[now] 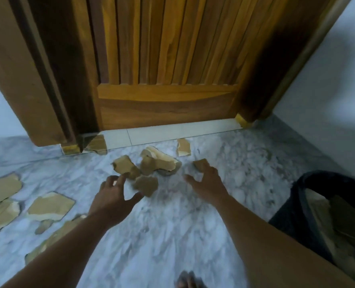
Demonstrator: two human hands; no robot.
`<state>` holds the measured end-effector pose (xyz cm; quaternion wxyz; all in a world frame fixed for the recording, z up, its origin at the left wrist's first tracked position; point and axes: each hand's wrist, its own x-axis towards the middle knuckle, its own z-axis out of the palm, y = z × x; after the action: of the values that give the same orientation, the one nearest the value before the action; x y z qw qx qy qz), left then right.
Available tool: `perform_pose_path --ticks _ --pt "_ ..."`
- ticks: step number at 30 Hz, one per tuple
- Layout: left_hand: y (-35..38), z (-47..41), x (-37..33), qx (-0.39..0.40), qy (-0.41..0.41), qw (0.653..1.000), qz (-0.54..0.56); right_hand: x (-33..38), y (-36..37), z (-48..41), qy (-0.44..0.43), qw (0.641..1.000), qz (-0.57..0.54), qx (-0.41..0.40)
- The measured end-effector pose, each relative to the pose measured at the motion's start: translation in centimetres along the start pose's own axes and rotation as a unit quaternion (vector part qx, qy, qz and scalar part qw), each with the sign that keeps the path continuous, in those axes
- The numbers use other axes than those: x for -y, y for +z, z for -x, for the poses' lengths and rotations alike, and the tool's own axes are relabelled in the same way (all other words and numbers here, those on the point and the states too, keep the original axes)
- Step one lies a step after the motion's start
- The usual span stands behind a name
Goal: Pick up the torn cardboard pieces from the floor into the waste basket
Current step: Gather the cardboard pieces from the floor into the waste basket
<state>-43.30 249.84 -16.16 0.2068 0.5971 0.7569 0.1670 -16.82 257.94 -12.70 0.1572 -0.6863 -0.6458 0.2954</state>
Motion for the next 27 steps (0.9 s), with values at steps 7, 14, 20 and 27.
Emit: perform_pose_path --ticks 7,14,20,27 --pt "7.1 -12.3 0.6 -0.068 0.092 0.992 -0.049 -4.5 3.7 -12.6 0.049 0.997 0.063 0.011" --pt "11.5 -17.7 -0.4 0.033 0.133 0.979 -0.153 -3.6 7.2 -20.1 0.021 0.983 0.184 0.019" --pt "10.3 -15.3 2.0 -0.056 0.136 0.975 -0.166 0.1 11.4 -20.8 -0.045 0.974 0.220 0.016" --pt "6.4 -9.6 8.3 -0.156 0.023 0.979 -0.132 7.1 17.6 -19.3 -0.128 0.973 0.182 0.069"
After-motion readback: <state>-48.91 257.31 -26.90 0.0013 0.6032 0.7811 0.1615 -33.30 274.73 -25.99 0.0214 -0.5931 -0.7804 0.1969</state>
